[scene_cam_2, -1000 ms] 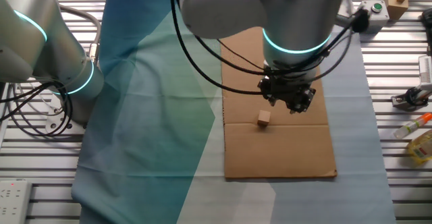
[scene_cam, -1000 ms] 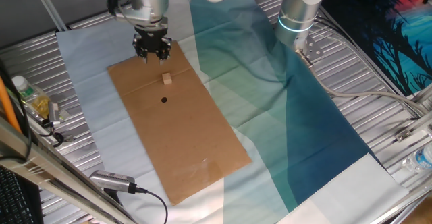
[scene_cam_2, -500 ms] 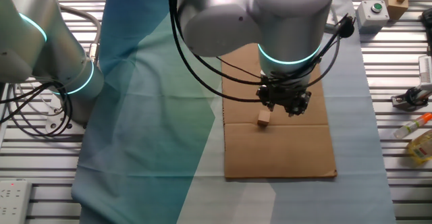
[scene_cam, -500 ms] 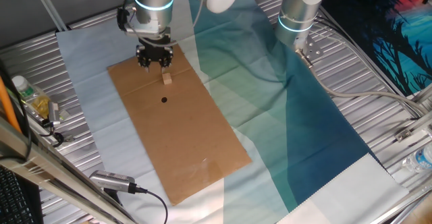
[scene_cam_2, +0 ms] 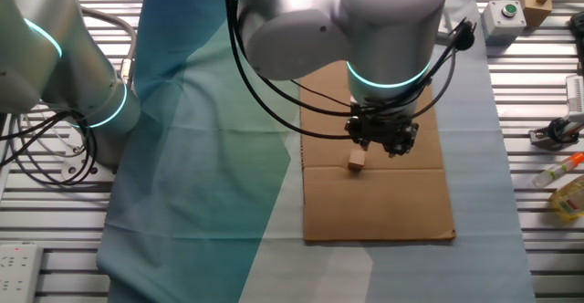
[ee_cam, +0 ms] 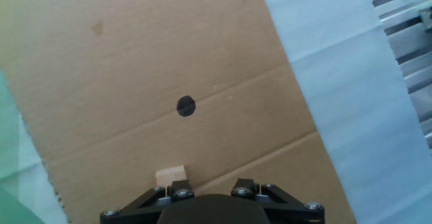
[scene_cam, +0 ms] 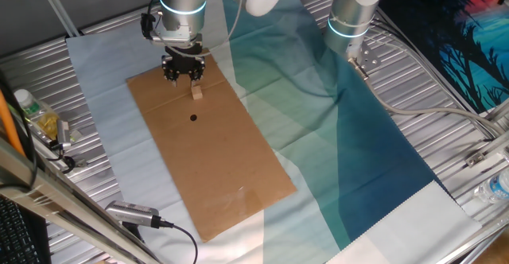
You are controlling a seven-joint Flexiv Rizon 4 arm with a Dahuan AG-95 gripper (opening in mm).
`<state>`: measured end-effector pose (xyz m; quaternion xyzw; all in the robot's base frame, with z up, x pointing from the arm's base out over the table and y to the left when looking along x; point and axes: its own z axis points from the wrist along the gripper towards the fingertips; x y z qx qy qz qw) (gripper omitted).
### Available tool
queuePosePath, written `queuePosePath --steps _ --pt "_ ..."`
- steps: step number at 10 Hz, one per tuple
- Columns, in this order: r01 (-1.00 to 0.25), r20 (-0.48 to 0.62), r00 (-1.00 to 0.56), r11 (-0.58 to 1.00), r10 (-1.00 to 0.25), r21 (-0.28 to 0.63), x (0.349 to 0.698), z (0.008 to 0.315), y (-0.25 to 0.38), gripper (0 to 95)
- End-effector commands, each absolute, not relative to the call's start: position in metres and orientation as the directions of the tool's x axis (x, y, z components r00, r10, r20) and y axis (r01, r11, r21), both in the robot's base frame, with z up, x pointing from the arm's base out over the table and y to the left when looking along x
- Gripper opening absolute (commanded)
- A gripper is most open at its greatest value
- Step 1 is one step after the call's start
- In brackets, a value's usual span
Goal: Grab the block and place it at the designated location
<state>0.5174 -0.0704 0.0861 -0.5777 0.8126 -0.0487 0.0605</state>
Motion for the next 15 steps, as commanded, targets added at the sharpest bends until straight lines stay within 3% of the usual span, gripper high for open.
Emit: queuePosePath --steps 1,5,15 --pt "-0.932 -0.061 -0.339 0.344 -0.939 -0.116 0.508 0.083 -0.067 38.0" --pt "-0.942 -0.059 -0.329 0.332 -0.942 -0.05 0.498 0.08 -0.064 38.0" --pt "-0.944 -0.044 -0.321 0.323 -0.946 -0.062 0.497 0.07 -0.061 38.0"
